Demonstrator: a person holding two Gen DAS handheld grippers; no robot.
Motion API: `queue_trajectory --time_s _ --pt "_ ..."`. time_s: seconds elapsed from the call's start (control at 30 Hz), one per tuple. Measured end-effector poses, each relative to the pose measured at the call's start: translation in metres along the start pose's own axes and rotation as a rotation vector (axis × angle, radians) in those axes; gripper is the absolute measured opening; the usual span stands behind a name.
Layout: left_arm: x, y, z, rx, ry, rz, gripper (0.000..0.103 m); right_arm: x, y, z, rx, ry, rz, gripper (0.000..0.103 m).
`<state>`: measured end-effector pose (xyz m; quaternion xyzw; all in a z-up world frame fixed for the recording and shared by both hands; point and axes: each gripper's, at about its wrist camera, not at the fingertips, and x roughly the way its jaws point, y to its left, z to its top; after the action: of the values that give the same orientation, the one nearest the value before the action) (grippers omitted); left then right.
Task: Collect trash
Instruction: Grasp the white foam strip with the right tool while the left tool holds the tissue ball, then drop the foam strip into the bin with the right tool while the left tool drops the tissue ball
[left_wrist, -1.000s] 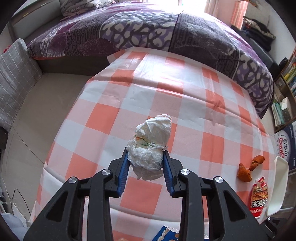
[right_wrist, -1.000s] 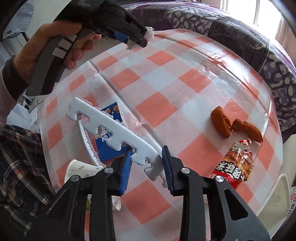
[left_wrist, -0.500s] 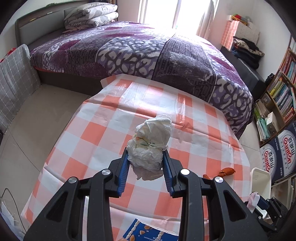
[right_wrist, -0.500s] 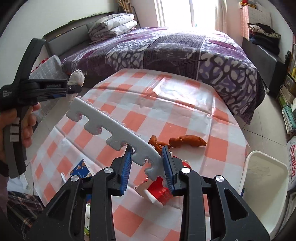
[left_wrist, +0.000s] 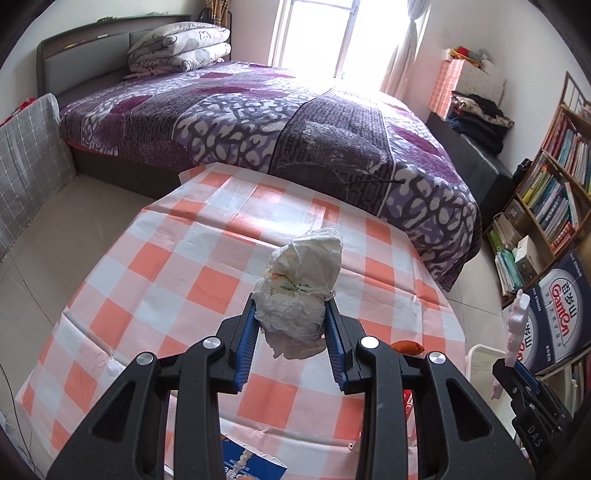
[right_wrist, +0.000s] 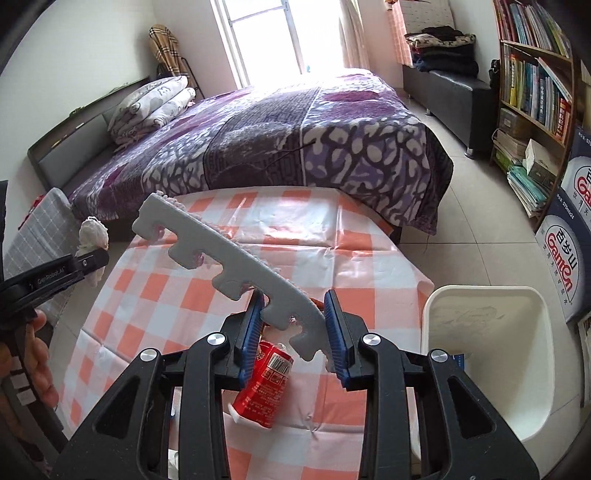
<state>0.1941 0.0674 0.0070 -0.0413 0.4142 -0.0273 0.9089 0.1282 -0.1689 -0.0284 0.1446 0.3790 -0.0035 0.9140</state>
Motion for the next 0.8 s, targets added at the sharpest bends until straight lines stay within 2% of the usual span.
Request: queue_trajectory --time_s 0.5,0.8 --pt "-0.006 -0.063 -0.017 0.066 -0.01 -0.045 0.034 -0.017 -0.067 0.008 0.196 -0.035 -0.107 0.033" --pt "-0.006 -0.105 -0.032 0.148 0.006 -0.074 0.034 -0.031 -0.114 0.006 0.334 -0.052 -0.167 0.033"
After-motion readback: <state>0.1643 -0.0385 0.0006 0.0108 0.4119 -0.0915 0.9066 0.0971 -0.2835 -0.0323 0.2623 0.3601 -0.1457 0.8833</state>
